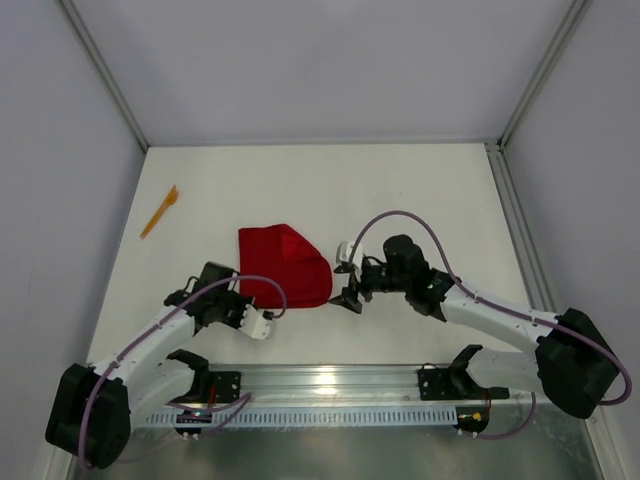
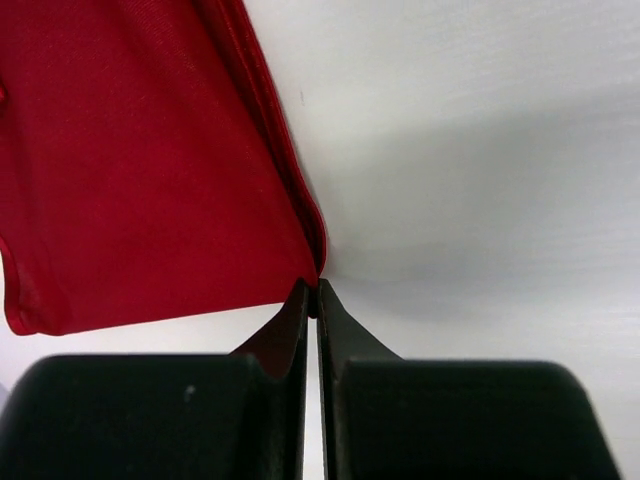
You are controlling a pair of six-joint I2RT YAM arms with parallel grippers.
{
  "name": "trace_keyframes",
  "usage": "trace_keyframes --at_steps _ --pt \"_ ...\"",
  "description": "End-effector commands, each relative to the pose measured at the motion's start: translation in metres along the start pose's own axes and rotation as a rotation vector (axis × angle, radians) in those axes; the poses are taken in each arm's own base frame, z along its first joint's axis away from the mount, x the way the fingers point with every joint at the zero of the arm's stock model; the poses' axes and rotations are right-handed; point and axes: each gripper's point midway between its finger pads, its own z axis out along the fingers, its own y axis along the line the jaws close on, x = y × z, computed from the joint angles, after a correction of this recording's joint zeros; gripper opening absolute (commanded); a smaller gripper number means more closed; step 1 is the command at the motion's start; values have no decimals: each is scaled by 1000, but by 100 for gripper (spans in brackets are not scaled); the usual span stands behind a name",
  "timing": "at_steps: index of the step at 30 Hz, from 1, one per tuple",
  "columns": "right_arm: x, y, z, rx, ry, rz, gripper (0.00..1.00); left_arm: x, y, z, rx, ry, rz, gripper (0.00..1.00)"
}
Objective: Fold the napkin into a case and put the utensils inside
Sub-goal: Smooth out the lower triangle-folded napkin.
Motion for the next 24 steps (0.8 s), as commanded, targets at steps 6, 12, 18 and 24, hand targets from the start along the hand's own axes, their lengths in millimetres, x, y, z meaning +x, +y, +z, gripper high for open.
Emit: trace_keyframes --at_steps 6,12,18,24 --pt "33 -11 14 -2 91 -527 81 -28 43 -23 -143 -131 -141 0" --pt "82 -6 37 -20 251 -647 81 -27 38 -25 -139 -134 -159 0" --pt "91 -24 48 33 326 -741 81 -29 39 -26 -148 -147 -167 0" --pt "110 -35 53 48 405 -787 81 -29 44 -28 -161 -148 -171 0"
